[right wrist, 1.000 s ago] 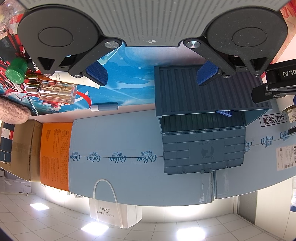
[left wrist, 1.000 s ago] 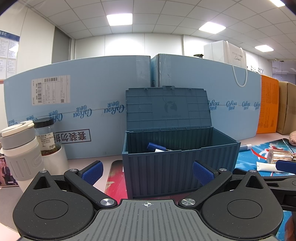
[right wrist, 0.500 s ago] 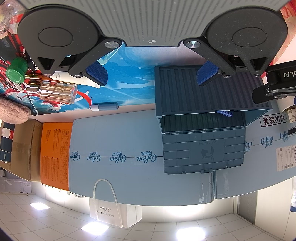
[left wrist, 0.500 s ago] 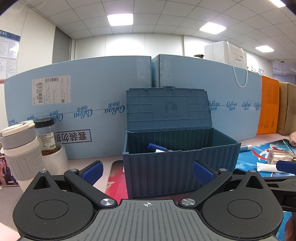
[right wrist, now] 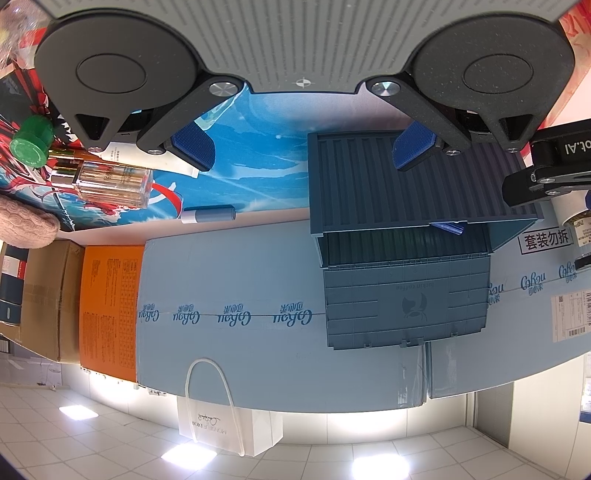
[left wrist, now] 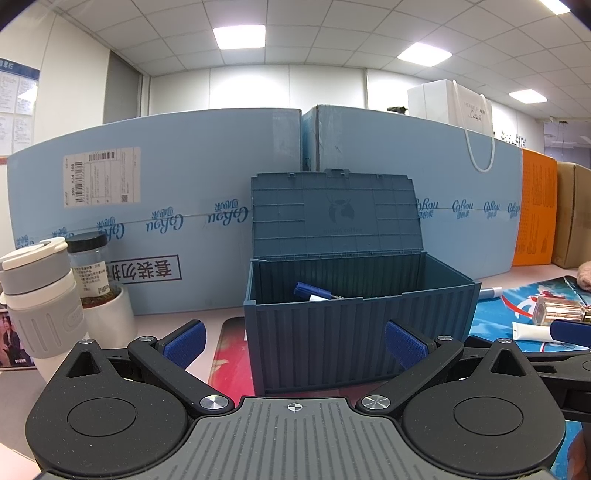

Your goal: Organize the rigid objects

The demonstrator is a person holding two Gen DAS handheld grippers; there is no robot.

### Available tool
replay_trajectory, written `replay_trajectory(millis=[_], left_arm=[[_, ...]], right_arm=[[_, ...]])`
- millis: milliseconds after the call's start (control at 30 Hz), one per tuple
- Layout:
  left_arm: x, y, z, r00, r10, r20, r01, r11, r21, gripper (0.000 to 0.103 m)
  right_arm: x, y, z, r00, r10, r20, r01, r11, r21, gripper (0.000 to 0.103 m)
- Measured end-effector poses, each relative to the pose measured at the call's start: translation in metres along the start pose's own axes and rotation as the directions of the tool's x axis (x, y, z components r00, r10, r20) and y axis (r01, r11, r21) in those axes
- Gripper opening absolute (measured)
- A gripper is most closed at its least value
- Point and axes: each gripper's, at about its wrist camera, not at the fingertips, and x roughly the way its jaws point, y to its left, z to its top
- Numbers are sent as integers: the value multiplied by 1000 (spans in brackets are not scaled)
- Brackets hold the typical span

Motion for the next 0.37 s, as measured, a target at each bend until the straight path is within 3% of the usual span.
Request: replay_trajectory(millis=[367], left_arm=[[0,1,0,1000,-10,-4,10,1000,-9,103]], right_arm=[[1,0,0,1000,8,-1,-8,1000,3,103]])
